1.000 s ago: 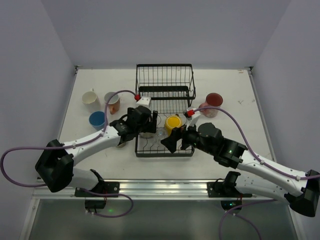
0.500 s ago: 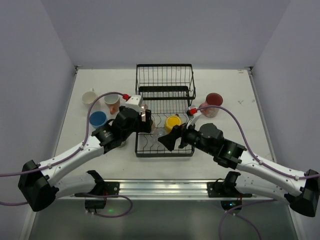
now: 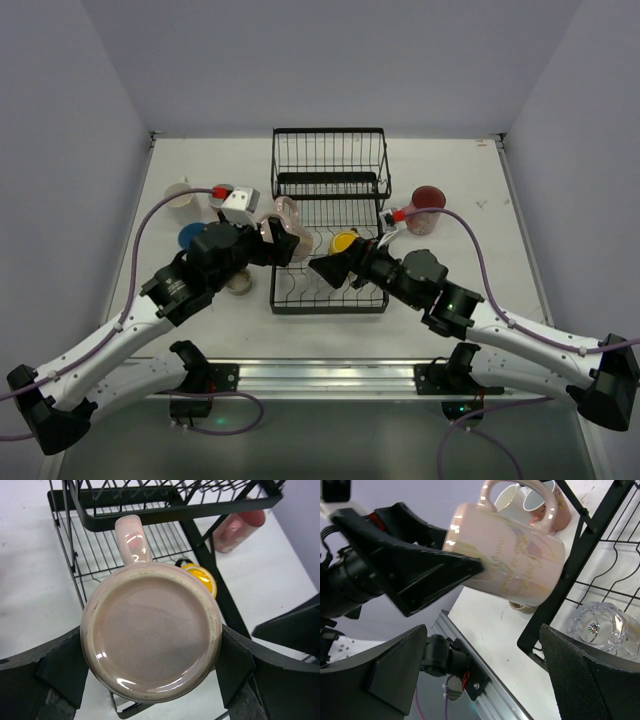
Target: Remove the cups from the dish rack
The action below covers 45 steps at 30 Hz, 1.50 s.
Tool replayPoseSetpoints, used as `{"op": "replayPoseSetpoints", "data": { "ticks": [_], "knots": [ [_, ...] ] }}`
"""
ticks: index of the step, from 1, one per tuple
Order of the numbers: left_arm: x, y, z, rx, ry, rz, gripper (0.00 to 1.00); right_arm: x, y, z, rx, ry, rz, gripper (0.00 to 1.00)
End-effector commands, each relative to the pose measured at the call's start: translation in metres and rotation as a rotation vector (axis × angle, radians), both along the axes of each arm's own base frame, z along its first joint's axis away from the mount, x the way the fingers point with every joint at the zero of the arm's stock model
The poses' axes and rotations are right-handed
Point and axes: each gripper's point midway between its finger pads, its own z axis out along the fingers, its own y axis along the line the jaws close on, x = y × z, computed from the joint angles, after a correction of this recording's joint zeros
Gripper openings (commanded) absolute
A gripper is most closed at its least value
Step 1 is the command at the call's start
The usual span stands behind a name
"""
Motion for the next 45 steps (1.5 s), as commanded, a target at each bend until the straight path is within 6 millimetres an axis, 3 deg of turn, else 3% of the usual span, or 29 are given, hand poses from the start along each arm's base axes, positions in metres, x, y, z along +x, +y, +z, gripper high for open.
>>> {"op": "replayPoseSetpoints", "data": {
  "ticks": [1,7,15,22,27,30,31,32,33,36,37,40,45],
  "knots": [
    [-0.009,-0.012,0.099,-0.265,-0.181,-0.062,0.00,0.011,-0.008,0.026,0.137,0.005,-0.092,0.96],
    [-0.035,-0.019,0.143,-0.449,-0.225,-0.170,0.00,0.011,-0.011,0.019,0.163,0.030,-0.106,0.94],
    [-0.061,-0.043,0.159,-0.624,-0.205,-0.347,0.00,-0.019,0.005,0.068,0.300,-0.115,0.094,0.88],
    [-0.085,-0.055,0.182,-0.766,-0.188,-0.491,0.00,-0.031,-0.007,0.106,0.418,-0.285,0.124,0.66],
    [-0.093,-0.057,0.179,-0.834,-0.142,-0.529,0.00,-0.046,-0.013,0.133,0.474,-0.386,0.173,0.59],
    [-0.095,-0.055,0.179,-0.842,-0.144,-0.529,0.13,-0.057,-0.013,0.145,0.520,-0.406,0.228,0.36],
    [-0.097,-0.053,0.181,-0.846,-0.153,-0.532,0.29,-0.059,-0.014,0.145,0.529,-0.400,0.232,0.27],
    [-0.098,-0.052,0.182,-0.845,-0.160,-0.533,0.39,-0.061,-0.016,0.147,0.548,-0.394,0.240,0.09],
    [-0.099,-0.050,0.183,-0.834,-0.177,-0.535,0.60,-0.062,-0.017,0.145,0.549,-0.389,0.243,0.01],
    [-0.095,-0.044,0.180,-0.768,-0.193,-0.491,0.88,-0.065,-0.020,0.138,0.517,-0.368,0.250,0.00],
    [-0.092,-0.039,0.177,-0.738,-0.182,-0.452,0.92,-0.068,-0.026,0.138,0.522,-0.372,0.245,0.00],
    [-0.088,-0.029,0.170,-0.659,-0.200,-0.399,1.00,-0.068,-0.035,0.125,0.481,-0.348,0.212,0.00],
    [-0.083,-0.015,0.150,-0.524,-0.226,-0.341,1.00,-0.066,-0.063,0.113,0.349,-0.313,0.118,0.00]
  ]
}}
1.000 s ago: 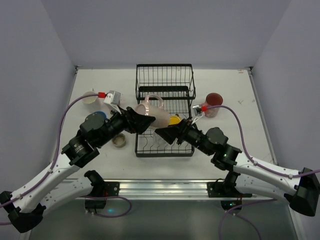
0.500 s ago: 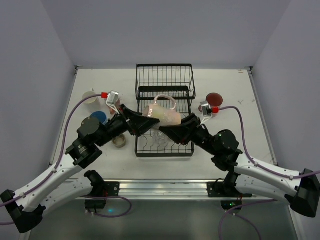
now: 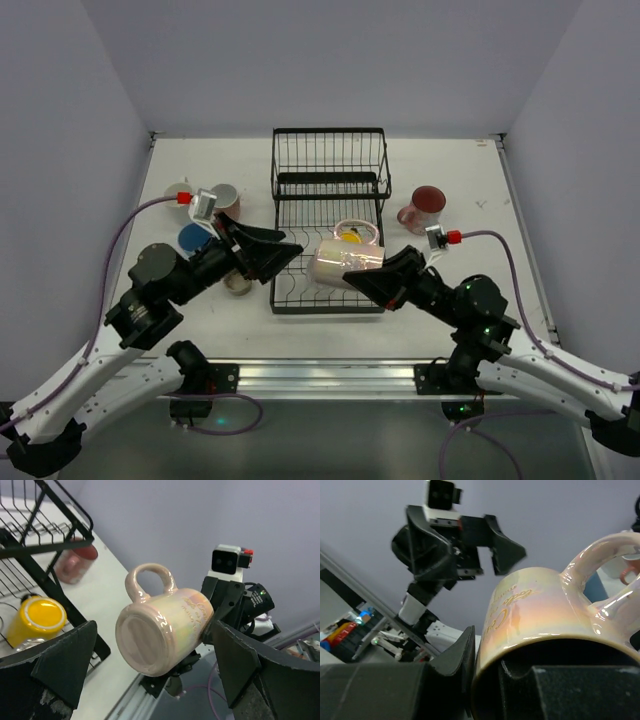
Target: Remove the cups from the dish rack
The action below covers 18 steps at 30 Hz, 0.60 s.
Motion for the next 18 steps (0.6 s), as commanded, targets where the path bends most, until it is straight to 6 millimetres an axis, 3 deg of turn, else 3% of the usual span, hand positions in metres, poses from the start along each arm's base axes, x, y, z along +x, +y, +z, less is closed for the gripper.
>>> {"op": "replayPoseSetpoints", "data": {
  "ticks": [1,2,4,5,6,7,8,9,10,15,18],
  "knots": [
    [0.005,0.028,0.023,0.068,-0.143,0.127,1.00,0.009,-0.034,0.030,0.010,-0.033,-0.151,0.00],
    [0.008,0.031,0.018,0.095,-0.140,0.144,1.00,0.013,-0.036,0.008,-0.096,-0.002,-0.179,0.00],
    [0.016,0.042,0.000,0.203,-0.123,0.206,1.00,0.018,-0.057,0.012,-0.160,0.022,-0.265,0.00],
    [0.021,0.048,-0.008,0.244,-0.108,0.241,1.00,0.029,-0.070,-0.021,-0.302,0.104,-0.350,0.00],
    [0.026,0.055,-0.025,0.324,-0.091,0.276,1.00,0.032,-0.084,-0.015,-0.325,0.123,-0.403,0.00],
    [0.028,0.058,-0.035,0.367,-0.083,0.285,1.00,0.036,-0.093,-0.026,-0.376,0.149,-0.447,0.00],
    [0.030,0.060,-0.044,0.403,-0.076,0.292,1.00,0.043,-0.111,-0.048,-0.471,0.198,-0.531,0.00],
    [0.032,0.064,-0.057,0.460,-0.065,0.304,1.00,0.046,-0.120,-0.050,-0.497,0.220,-0.575,0.00],
    [0.034,0.066,-0.069,0.494,-0.052,0.308,1.00,0.048,-0.131,-0.066,-0.567,0.260,-0.620,0.00],
    [0.040,0.074,-0.101,0.593,-0.016,0.342,1.00,0.070,-0.158,-0.075,-0.704,0.307,-0.797,0.00],
    [0.041,0.074,-0.114,0.618,-0.004,0.339,1.00,0.094,-0.173,-0.098,-0.833,0.359,-0.872,0.00]
  ]
}}
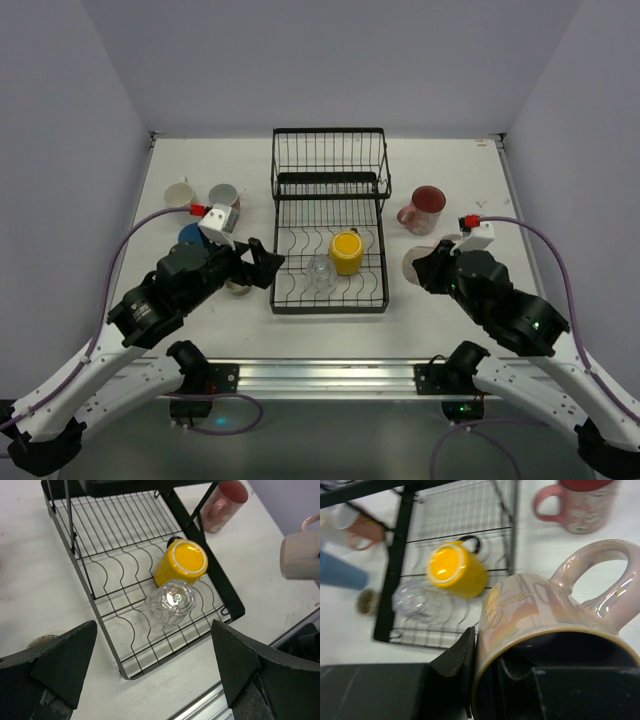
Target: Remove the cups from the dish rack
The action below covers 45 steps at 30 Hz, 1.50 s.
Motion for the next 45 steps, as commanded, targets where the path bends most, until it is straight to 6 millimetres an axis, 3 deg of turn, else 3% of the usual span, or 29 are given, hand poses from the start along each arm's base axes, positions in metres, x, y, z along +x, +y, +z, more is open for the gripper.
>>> {"op": "replayPoseSetpoints", "data": {
  "ticks": [1,3,8,12,16,25,32,39,42,43,45],
  "knots": [
    [0.004,0.011,-0.019,0.088,0.001,0.026,1.00,0.036,-0.037,0.002,-0.133,-0.001,-0.168,0.00],
    [0.002,0.006,-0.028,0.087,0.012,0.003,1.00,0.050,-0.047,-0.013,-0.163,0.034,-0.207,0.00],
    [-0.001,-0.011,-0.039,0.034,0.068,-0.043,1.00,0.088,-0.035,-0.033,-0.188,0.073,-0.191,0.00],
    [-0.003,-0.038,-0.053,-0.019,0.127,-0.127,1.00,0.115,-0.032,-0.050,-0.201,0.110,-0.181,0.00],
    [0.004,-0.047,-0.069,0.011,0.164,-0.129,1.00,0.134,-0.030,-0.065,-0.180,0.143,-0.162,0.00],
    [0.018,-0.076,-0.096,0.100,0.202,-0.123,1.00,0.146,-0.026,-0.117,-0.200,0.280,-0.151,0.00],
    [0.031,-0.090,-0.117,0.193,0.209,-0.087,1.00,0.146,-0.029,-0.135,-0.228,0.328,-0.162,0.02],
    [0.036,-0.110,-0.122,0.245,0.188,-0.127,1.00,0.141,-0.032,-0.147,-0.243,0.357,-0.171,0.14],
    [0.043,-0.113,-0.128,0.283,0.182,-0.116,1.00,0.140,-0.032,-0.151,-0.250,0.367,-0.170,0.26],
    [0.045,-0.115,-0.130,0.293,0.185,-0.114,1.00,0.139,-0.033,-0.153,-0.253,0.369,-0.171,0.35],
    [0.047,-0.115,-0.132,0.306,0.185,-0.105,1.00,0.139,-0.033,-0.149,-0.252,0.356,-0.170,0.41]
  ]
}}
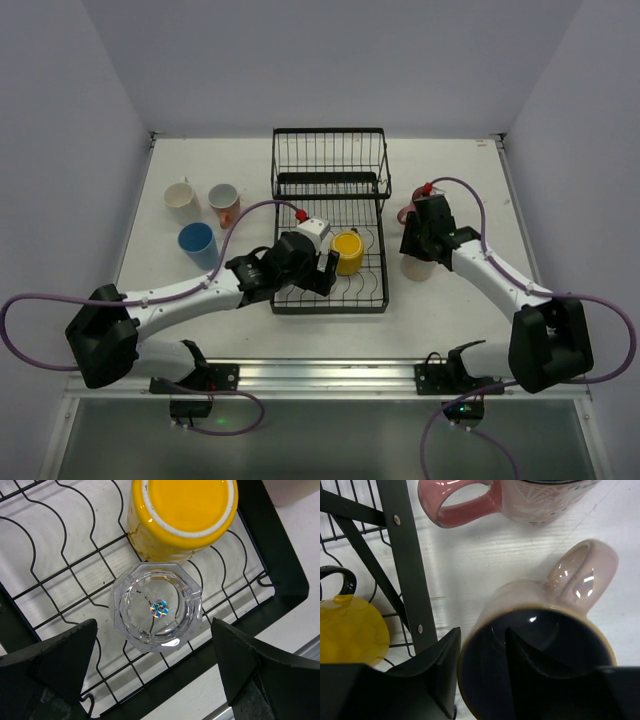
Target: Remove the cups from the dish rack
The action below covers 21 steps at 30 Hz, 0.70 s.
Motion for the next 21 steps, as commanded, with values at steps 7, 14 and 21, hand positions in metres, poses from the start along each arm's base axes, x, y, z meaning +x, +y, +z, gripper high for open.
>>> {"op": "replayPoseSetpoints", "data": {
  "ticks": [7,14,21],
  "knots": [
    [0.026,-0.010,0.009,0.027,-0.086,0.039,1.00,0.007,0.008,0.063,0.100,-0.221,0.034,0.92],
    [0.034,-0.021,0.000,0.048,-0.094,0.020,0.96,-0.026,0.032,0.108,0.293,-0.359,0.147,0.99],
    [0.032,-0.018,0.002,0.010,-0.113,0.033,0.48,-0.066,0.065,0.141,0.551,-0.484,0.291,0.99]
  ]
}}
